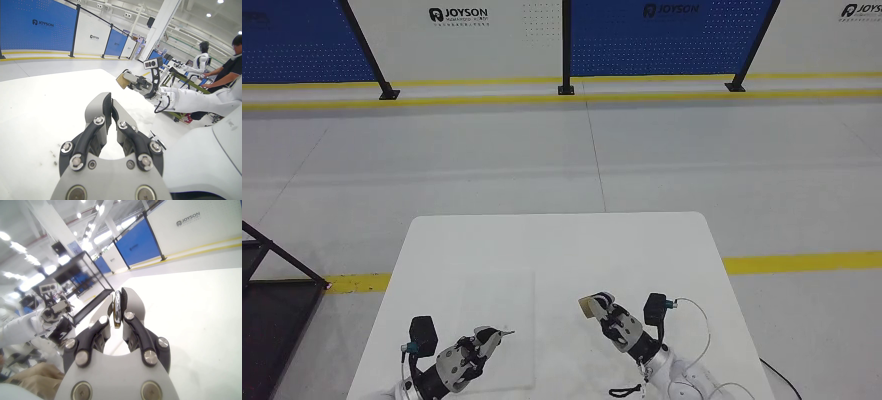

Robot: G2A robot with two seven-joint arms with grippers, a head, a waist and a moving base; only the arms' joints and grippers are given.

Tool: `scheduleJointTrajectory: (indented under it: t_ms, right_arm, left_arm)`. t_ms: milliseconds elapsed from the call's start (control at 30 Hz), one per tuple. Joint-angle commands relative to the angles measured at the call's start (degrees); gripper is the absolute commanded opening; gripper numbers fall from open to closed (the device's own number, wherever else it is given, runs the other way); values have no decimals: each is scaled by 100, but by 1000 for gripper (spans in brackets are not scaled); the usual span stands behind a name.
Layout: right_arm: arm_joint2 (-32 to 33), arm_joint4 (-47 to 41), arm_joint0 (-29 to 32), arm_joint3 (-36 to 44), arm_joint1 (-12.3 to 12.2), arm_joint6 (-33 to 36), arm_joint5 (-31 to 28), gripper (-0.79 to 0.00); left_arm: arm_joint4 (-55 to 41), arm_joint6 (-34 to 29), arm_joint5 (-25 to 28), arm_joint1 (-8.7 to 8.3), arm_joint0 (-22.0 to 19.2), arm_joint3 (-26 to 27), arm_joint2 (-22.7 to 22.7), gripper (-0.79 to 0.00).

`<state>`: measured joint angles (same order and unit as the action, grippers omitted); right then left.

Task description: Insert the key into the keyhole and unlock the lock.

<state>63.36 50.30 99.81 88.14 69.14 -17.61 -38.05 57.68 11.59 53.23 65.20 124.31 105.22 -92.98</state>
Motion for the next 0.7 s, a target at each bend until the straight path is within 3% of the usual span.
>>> scheduleJointTrajectory:
  t_ms: [0,133,233,367,667]
  right_arm:
    - [0,0,0,0,0,0,-1,-785]
    - [-7,-13,-6,4,2,16,13,-785]
    - [-161,-462,-86,39,46,185,96,-785]
    - [-495,-1331,-118,-23,164,-145,78,-785]
    - [-1250,-2083,-338,-698,424,-1005,-1044,-785]
  left_arm:
    - [0,0,0,0,0,0,0,-785]
    - [0,0,0,0,0,0,0,-785]
    - [-61,-195,-308,15,-96,114,194,-785]
    - [-402,398,-250,76,-94,204,623,-785]
    - [-1063,1312,144,219,-310,-188,1723,-785]
